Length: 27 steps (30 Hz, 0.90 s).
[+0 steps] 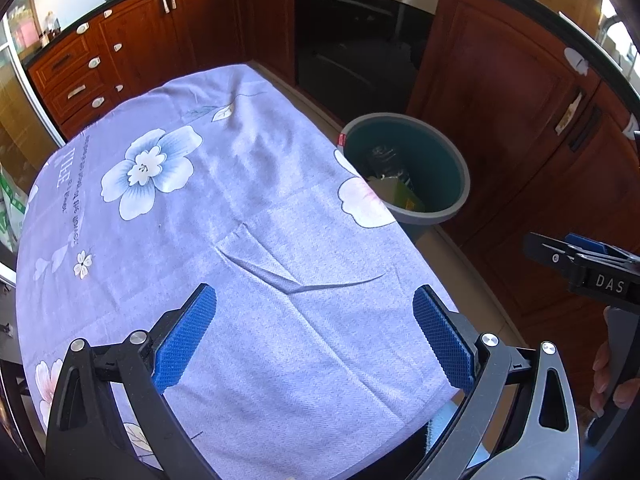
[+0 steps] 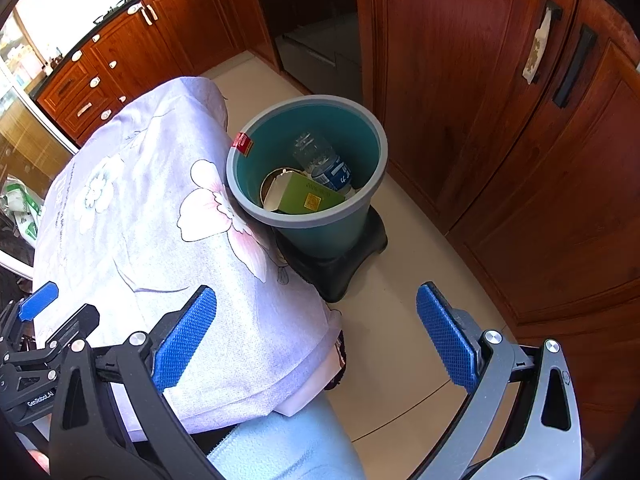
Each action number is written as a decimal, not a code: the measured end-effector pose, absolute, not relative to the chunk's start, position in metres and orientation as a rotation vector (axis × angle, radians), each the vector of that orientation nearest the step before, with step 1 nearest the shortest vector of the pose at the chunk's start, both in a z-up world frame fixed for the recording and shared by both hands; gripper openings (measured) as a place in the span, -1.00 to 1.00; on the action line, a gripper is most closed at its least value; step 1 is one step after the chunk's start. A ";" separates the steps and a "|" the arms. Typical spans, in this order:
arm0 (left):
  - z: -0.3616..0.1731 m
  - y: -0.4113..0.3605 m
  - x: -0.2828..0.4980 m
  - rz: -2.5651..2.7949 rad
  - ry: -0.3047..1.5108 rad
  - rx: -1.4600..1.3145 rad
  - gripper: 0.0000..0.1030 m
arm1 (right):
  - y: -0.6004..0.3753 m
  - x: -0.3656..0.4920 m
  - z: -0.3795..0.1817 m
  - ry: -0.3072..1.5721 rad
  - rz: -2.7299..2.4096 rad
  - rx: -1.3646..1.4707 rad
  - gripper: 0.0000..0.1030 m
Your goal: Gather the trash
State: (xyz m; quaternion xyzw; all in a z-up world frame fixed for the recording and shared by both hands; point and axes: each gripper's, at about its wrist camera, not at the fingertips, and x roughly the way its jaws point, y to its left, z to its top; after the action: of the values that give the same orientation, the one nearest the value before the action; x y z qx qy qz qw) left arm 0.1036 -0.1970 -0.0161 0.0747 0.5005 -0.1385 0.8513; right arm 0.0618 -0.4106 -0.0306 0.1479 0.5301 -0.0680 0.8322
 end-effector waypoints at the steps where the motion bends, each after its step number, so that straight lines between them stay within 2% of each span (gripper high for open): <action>1: -0.017 -0.197 0.104 -0.291 1.056 0.157 0.92 | -0.411 0.062 -0.031 1.126 -0.144 0.313 0.87; 27: -0.018 -0.192 0.108 -0.300 1.058 0.137 0.92 | -0.404 0.069 -0.033 1.148 -0.135 0.304 0.87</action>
State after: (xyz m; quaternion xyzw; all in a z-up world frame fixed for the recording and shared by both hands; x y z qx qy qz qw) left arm 0.1078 -0.1921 -0.0184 0.0649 0.5024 -0.1424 0.8503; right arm 0.0693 -0.4039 -0.0335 0.1432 0.5406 -0.0634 0.8265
